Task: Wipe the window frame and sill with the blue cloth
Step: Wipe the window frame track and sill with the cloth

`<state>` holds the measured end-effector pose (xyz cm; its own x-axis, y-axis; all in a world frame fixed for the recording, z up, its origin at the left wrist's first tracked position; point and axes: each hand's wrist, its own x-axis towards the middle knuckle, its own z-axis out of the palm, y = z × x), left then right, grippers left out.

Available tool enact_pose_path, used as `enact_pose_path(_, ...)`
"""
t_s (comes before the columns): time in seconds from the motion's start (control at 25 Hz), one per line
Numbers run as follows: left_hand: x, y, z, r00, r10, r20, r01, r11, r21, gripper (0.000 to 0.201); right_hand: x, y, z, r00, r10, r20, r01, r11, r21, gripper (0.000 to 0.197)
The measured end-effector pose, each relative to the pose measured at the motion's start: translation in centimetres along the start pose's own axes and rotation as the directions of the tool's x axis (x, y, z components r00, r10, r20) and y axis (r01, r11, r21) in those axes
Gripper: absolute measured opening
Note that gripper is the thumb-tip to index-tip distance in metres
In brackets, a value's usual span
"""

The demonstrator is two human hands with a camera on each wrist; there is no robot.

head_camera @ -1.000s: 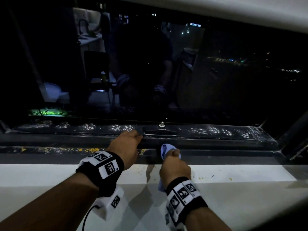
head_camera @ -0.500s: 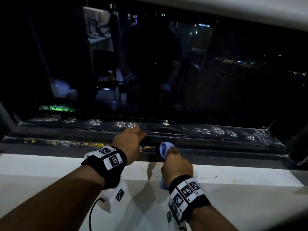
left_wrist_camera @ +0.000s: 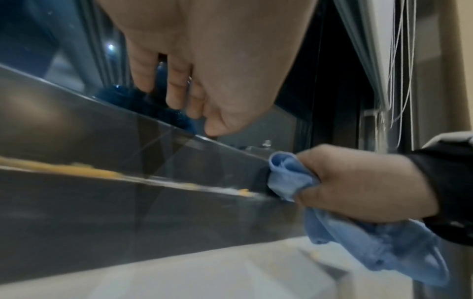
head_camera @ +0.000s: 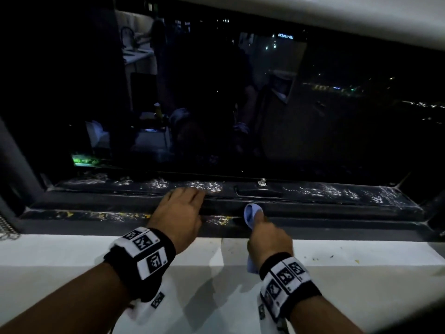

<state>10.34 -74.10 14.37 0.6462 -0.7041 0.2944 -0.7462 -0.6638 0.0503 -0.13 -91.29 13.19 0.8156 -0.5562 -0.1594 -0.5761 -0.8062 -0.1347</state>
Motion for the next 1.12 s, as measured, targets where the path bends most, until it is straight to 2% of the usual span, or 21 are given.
enact_pose_path(0.2, -1.1, -3.2, 1.2, 0.999, 0.017, -0.034, -0.015, 0.998, 0.054, 0.056, 0.4, -5.3, 4.1, 0.997, 0.033, 0.069, -0.027, 0.996, -0.085, 0.078)
enact_pose_path(0.4, -1.0, -3.7, 1.3, 1.0, 0.022, -0.013, -0.021, 1.0, 0.017, 0.058, -0.4, -3.9, 1.3, 0.99, -0.103, 0.094, 0.117, 0.979, -0.168, 0.059)
enact_pose_path(0.52, -1.0, -3.9, 1.1, 1.0, 0.02, 0.022, -0.02, 1.0, -0.023, 0.058, -0.4, -3.6, 1.1, 1.0, 0.014, 0.028, -0.011, 0.993, -0.117, 0.061)
enact_pose_path(0.64, -1.0, -4.1, 1.0, 0.999, 0.023, 0.029, -0.021, 0.998, -0.053, 0.058, -0.5, -7.0, 3.2, 0.996, 0.073, 0.048, -0.068, 0.994, -0.089, 0.068)
enact_pose_path(0.76, -1.1, -4.2, 1.1, 0.999, 0.004, 0.035, -0.001, 0.996, -0.088, 0.059, -0.6, -9.1, 4.4, 0.998, -0.015, 0.068, 0.021, 0.996, -0.092, 0.063)
enact_pose_path(0.88, -1.1, -4.0, 0.8, 0.997, -0.02, 0.078, 0.026, 0.997, -0.078, 0.061, -0.5, -7.5, 3.0, 0.985, -0.153, 0.076, 0.162, 0.98, -0.119, 0.057)
enact_pose_path(1.04, -1.2, -3.6, 0.0, 0.998, -0.016, 0.067, 0.021, 0.998, -0.065, 0.056, -0.6, -5.3, 1.9, 0.995, -0.096, 0.006, 0.097, 0.992, -0.075, 0.05)
enact_pose_path(1.12, -2.3, -2.0, -0.5, 1.0, -0.013, -0.012, 0.012, 0.993, -0.117, 0.048, -0.7, -5.4, 2.9, 0.991, -0.136, -0.002, 0.136, 0.99, -0.045, 0.049)
